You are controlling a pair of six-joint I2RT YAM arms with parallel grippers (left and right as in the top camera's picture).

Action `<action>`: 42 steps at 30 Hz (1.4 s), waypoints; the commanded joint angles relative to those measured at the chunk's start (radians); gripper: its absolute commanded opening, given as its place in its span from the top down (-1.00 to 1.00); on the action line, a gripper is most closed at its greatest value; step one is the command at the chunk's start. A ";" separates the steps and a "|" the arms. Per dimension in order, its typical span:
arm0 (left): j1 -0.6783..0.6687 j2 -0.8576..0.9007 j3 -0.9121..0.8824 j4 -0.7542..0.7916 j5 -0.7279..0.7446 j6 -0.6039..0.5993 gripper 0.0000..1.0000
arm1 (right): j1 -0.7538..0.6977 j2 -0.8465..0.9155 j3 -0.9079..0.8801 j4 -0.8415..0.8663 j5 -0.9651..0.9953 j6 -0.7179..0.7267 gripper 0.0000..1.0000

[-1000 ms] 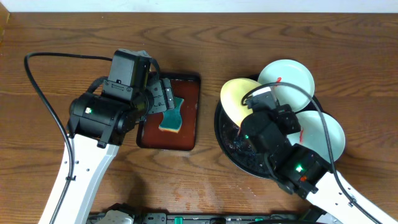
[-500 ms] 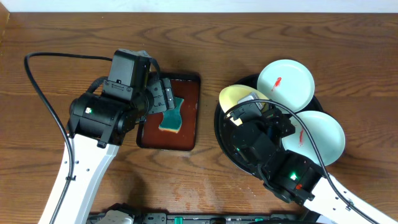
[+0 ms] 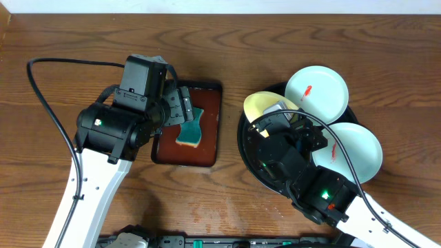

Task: Clean dirty plates on tray and stack at the side
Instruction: 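Lift the yellow plate with right gripper and set it at the right side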

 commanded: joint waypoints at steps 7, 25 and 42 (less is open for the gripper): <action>0.004 0.003 0.011 -0.002 -0.005 0.006 -0.68 | 0.017 -0.002 0.003 0.006 0.062 -0.004 0.98; 0.004 0.003 0.011 -0.002 -0.006 0.006 -0.68 | 0.100 0.004 0.003 0.013 0.164 -0.046 0.98; 0.004 0.003 0.011 -0.002 -0.006 0.006 -0.68 | -0.107 0.044 0.003 -0.066 -0.347 0.539 0.98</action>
